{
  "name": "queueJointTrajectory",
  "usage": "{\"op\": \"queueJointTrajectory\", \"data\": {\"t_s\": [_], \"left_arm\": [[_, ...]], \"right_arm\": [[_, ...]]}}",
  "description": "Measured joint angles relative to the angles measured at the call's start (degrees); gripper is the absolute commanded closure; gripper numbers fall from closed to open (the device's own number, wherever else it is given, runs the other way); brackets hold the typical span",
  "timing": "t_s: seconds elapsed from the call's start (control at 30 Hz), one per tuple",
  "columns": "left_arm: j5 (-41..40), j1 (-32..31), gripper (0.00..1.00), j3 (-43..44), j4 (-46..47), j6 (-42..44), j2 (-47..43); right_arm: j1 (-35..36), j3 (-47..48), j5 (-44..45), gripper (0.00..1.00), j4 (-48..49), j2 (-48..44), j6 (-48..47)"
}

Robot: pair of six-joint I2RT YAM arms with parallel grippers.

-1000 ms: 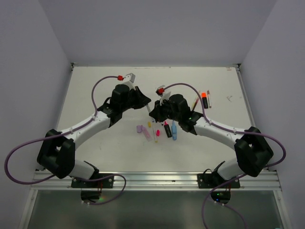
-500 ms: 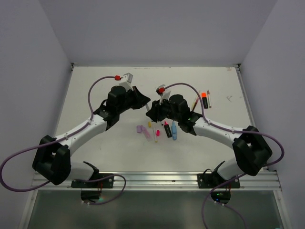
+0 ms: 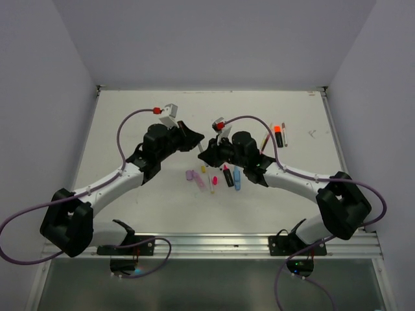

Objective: Open the pen caps

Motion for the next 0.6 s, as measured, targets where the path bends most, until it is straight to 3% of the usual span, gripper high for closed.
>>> {"op": "queueJointTrajectory", "data": {"t_s": [0.27, 0.6], "left_arm": [[-5.3, -1.3, 1.00, 0.0, 1.5, -2.5, -1.3], [-6.4, -0.8, 1.00, 0.0, 3.7, -3.6, -1.4]], "right_arm": [[0.0, -2.3, 1.0, 1.00, 3.8, -2.6, -1.3], [-0.3, -4.8, 1.1, 1.00, 9.6, -3.0, -2.6]]}}
